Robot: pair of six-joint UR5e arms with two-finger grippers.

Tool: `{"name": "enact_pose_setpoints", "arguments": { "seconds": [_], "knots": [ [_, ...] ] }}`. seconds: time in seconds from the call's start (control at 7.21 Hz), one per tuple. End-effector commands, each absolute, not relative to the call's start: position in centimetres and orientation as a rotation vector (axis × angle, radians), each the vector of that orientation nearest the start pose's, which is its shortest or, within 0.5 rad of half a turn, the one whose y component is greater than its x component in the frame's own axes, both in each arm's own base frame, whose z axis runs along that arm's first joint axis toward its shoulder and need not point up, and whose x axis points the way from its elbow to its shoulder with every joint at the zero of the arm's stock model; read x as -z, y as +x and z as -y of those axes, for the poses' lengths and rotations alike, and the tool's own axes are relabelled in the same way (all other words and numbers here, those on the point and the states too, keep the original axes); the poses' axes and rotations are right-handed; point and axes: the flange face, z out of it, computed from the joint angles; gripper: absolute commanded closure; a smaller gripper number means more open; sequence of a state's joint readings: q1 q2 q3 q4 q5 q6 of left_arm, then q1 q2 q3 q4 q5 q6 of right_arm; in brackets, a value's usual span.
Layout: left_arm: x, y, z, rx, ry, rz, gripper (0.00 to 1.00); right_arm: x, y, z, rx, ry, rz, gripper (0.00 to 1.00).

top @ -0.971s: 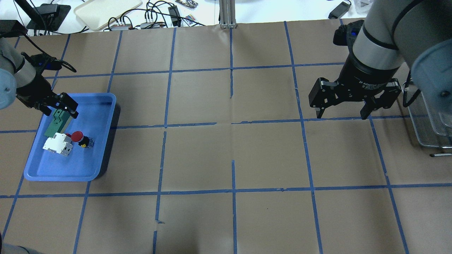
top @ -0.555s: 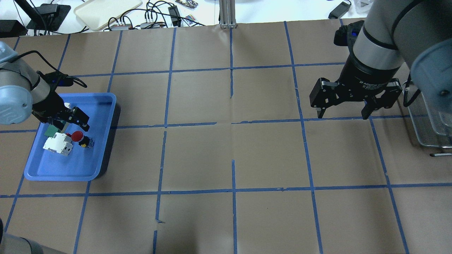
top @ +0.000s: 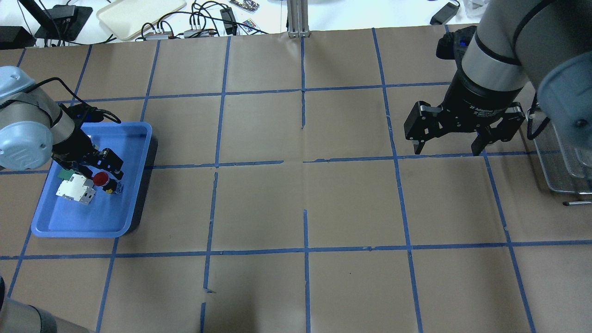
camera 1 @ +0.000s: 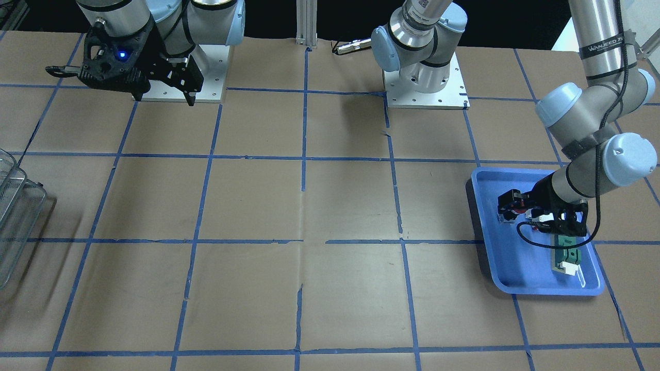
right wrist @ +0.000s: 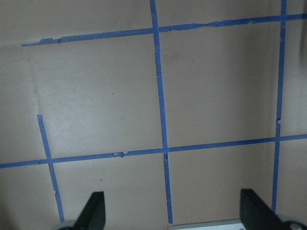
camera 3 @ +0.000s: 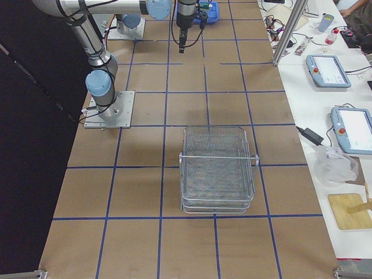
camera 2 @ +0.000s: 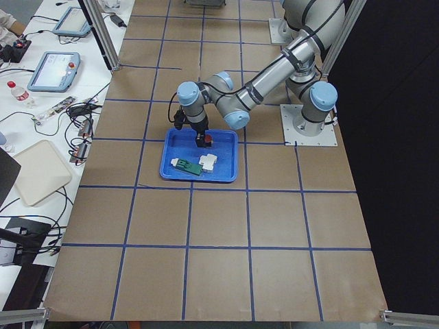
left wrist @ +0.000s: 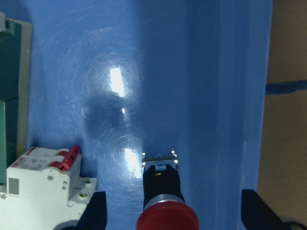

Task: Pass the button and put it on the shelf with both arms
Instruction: 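Close the left gripper on the red push button's body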

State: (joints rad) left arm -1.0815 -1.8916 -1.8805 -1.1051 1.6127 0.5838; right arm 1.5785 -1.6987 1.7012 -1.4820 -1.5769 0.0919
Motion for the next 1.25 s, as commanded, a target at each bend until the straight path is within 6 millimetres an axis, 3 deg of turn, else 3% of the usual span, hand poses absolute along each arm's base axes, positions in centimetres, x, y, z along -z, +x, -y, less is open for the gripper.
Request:
{"name": "enact_pose_setpoints", "arguments": {
  "seconds": [0.0, 0.28, 0.69, 0.83, 1.11],
  "knots": [
    [-22.2, 13.7, 53.0, -0.261, 0.162, -3.169, 0.38, -47.5, 13.6, 42.7, -0.14, 0.132, -3.146, 0.0],
    [-22.3, 13.6, 52.9, -0.267, 0.16, -3.171, 0.4, -47.5, 13.6, 42.7, -0.14, 0.132, -3.145, 0.0],
    [-22.8, 13.6, 52.8, -0.266, 0.162, -3.169, 0.78, -47.8, 13.4, 43.0, -0.113, 0.14, -3.141, 0.0],
    [-23.0, 13.6, 52.8, -0.261, 0.162, -3.169, 0.85, -47.7, 13.4, 43.0, -0.113, 0.142, -3.141, 0.0],
    [-26.2, 12.2, 53.6, -0.291, 0.182, -3.216, 0.85, -47.8, 13.4, 43.1, -0.108, 0.14, -3.14, 0.0]
  ]
}}
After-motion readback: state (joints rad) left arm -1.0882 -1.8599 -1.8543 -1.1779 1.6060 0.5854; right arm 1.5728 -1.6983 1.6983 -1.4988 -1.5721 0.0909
